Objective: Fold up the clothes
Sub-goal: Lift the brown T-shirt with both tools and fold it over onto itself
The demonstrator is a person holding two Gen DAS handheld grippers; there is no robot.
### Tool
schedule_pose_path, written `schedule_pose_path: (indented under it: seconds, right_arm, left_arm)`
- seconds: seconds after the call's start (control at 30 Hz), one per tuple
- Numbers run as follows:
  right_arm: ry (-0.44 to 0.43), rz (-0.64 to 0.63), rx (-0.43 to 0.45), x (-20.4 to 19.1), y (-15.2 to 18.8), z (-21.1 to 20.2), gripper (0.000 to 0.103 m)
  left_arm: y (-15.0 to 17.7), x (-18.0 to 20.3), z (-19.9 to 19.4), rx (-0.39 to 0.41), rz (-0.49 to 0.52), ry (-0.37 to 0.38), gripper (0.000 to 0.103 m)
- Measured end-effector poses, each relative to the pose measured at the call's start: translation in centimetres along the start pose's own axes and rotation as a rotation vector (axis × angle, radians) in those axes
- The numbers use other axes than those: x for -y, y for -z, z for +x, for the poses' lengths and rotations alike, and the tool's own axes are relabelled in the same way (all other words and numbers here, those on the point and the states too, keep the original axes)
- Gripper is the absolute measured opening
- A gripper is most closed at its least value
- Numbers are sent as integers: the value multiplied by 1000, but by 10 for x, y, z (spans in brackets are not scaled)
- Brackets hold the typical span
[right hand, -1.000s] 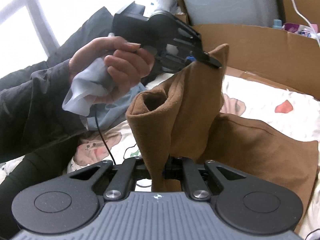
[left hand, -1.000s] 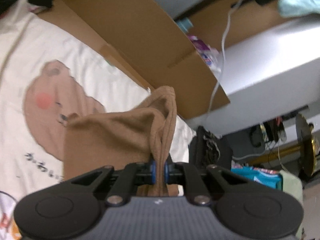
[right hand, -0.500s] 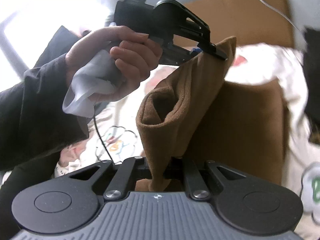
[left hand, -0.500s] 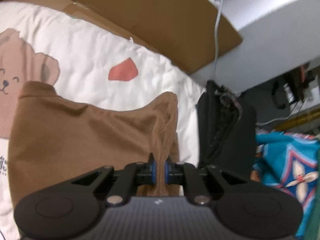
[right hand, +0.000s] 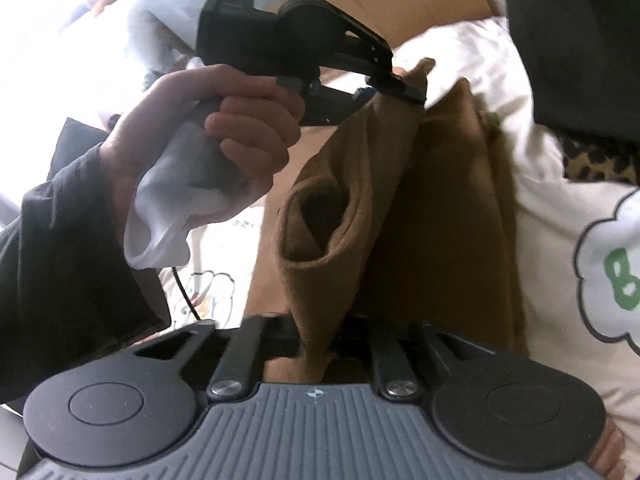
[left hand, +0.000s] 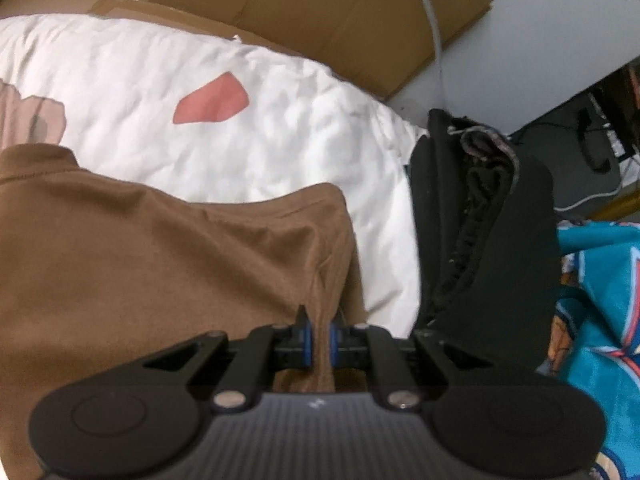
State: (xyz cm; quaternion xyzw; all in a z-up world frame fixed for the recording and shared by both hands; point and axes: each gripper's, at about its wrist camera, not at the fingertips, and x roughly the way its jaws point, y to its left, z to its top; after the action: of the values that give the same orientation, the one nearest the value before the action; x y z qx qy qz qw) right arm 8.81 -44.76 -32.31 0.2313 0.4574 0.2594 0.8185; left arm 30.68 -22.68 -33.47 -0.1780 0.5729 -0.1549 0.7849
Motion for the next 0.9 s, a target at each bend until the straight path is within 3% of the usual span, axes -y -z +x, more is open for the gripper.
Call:
schedule_pose_path:
  seconds: [0.03, 0.07, 0.37, 0.53, 0.63, 0.7, 0.73, 0.9]
  right_arm:
    - [8, 10, 2, -3, -4, 1, 56]
    - [13, 18, 10, -6, -8, 1, 61]
    - [39, 67, -56, 11, -29, 4, 63]
    - [2, 25, -126, 9, -50, 7, 62]
    - [-23, 7, -189, 7, -59, 17, 50]
    - [-9, 32, -204, 10, -62, 26, 28]
    - [-1, 49, -208, 11, -62, 29, 12]
    - [5, 88, -214, 5, -58, 31, 4]
  left_arm:
    - [0, 0, 3, -3, -3, -8, 9]
    - [1, 0, 5, -5, -11, -8, 9]
    - [5, -2, 11, -13, -19, -14, 9]
    - [2, -1, 14, -6, -24, -16, 9]
    - [3, -1, 15, -6, -20, -21, 9]
    - [3, -1, 15, -6, -18, -24, 9]
    - [3, -1, 15, -5, -19, -26, 9]
    - [9, 9, 12, 23, 12, -59, 10]
